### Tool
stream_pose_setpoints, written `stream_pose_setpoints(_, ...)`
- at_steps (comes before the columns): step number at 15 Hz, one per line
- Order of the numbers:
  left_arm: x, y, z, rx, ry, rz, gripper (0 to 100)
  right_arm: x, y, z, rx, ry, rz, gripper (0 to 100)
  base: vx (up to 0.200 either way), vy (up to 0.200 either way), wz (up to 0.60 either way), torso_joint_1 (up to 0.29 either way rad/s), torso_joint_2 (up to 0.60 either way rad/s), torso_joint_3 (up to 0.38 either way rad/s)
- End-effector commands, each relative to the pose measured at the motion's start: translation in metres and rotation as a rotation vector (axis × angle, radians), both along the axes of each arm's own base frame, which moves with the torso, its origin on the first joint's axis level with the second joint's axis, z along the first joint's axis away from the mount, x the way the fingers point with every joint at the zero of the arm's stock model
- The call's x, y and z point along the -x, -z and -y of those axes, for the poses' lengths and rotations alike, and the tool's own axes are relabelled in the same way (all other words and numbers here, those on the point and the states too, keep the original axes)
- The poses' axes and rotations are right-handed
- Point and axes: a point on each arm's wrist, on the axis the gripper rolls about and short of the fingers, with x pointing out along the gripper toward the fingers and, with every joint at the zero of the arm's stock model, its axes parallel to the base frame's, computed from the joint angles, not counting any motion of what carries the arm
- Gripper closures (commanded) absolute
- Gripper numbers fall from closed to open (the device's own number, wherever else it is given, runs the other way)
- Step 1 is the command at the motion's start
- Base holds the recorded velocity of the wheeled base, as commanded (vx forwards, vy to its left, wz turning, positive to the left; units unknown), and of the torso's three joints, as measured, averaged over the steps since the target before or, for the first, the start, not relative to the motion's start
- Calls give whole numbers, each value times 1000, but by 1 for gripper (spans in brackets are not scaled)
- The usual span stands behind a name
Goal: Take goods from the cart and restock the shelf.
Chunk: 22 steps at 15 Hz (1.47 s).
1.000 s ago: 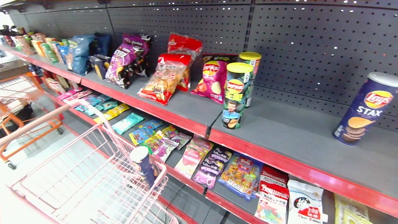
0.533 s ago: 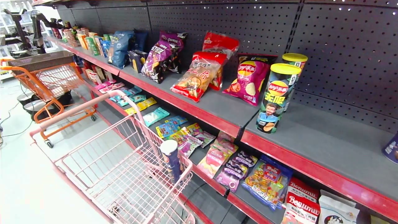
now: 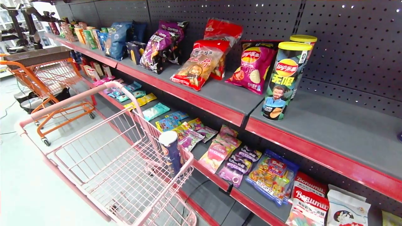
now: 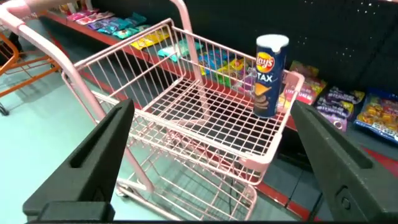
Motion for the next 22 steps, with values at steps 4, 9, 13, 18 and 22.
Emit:
stream_pose_setpoints(4, 0, 0, 0, -1, 0, 1, 0, 0, 0, 0, 0, 0, 1, 0, 0, 0, 0, -201, 549, 351)
stream_pose_setpoints(9, 2, -13, 0, 7, 12, 30, 0, 0, 0, 0, 0, 0, 1, 0, 0, 0, 0, -40, 131, 86)
stream_pose_setpoints(13, -78, -168, 1, 137, 16, -89, 0, 0, 0, 0, 0, 0, 1, 0, 0, 0, 0, 0, 0, 0)
stream_pose_setpoints(18, -231, -122, -1, 62, 179, -246, 0, 0, 0, 0, 0, 1, 1, 0, 0, 0, 0, 0, 0, 0)
stream_pose_setpoints(22, -276, -73, -1, 32, 282, -408, 0, 0, 0, 0, 0, 1, 1, 0, 0, 0, 0, 0, 0, 0)
